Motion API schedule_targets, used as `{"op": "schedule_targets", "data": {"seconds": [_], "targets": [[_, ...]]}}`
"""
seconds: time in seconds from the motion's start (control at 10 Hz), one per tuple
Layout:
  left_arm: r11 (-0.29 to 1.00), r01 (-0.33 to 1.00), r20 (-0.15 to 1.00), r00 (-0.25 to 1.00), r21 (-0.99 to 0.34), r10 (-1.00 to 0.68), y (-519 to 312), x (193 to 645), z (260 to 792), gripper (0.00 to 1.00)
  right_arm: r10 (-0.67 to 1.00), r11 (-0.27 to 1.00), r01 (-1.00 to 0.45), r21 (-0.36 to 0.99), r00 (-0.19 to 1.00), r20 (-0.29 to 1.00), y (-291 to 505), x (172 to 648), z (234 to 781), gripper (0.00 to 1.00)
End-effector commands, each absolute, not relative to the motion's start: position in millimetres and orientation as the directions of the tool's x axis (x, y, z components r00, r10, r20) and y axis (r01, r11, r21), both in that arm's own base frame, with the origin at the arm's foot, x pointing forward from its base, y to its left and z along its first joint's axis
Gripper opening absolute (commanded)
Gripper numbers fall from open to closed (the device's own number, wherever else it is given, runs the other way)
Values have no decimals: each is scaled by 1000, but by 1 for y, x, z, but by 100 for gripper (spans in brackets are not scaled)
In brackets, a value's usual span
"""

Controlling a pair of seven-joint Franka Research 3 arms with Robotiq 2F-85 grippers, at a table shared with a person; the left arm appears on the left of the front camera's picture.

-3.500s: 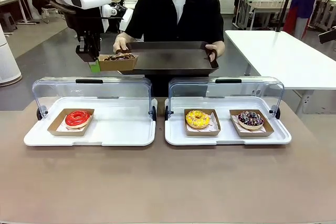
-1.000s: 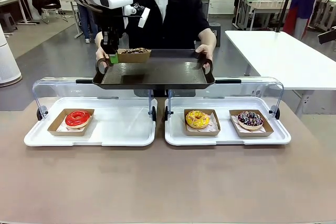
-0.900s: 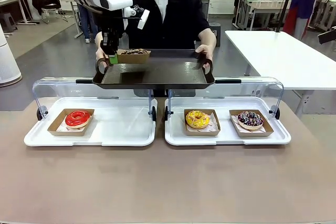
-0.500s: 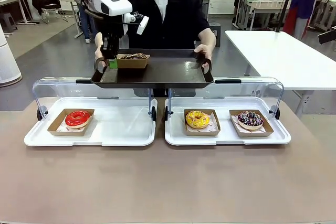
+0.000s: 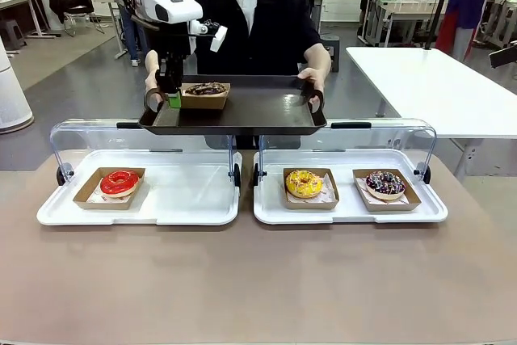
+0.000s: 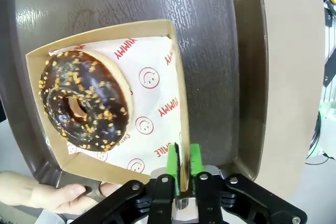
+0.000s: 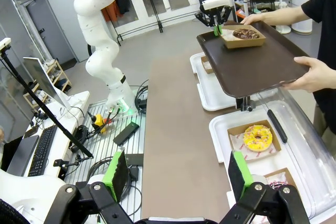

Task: Provide the desired donut to the person.
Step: Place the picked Paper togo box onto the Handle tray extended by the person.

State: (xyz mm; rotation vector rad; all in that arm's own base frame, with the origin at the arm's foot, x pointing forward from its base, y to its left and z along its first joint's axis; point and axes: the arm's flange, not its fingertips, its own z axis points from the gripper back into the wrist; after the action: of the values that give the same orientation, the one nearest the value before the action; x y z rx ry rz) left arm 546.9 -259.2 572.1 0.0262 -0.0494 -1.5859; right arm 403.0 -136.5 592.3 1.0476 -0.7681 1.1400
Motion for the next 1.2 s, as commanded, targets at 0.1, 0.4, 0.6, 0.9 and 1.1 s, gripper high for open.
{"op": "schedule_targets", "data": {"seconds": [0.1,0.4,0.6,0.9,1.1], "targets": [[-37,999,36,-38,20,-999,-257,549,577,100,337,64,-964,258,264,904,-137,402,593,100],[-36,999,34,-37,19,-999,-256,548,578,93,337,64,-964,258,264,904,-137,402,593,100],[-33,999,36,-33,19,-999,-256,547,579,100,337,64,-964,258,264,904,-137,402,593,100],[-39,999,37,-40,17,-999,-257,542,582,98,337,64,-964,258,264,904,-137,402,593,100],[-44,999,47,-44,2,-998,-257,535,587,100,337,64,-964,258,264,904,-137,402,593,100]]}}
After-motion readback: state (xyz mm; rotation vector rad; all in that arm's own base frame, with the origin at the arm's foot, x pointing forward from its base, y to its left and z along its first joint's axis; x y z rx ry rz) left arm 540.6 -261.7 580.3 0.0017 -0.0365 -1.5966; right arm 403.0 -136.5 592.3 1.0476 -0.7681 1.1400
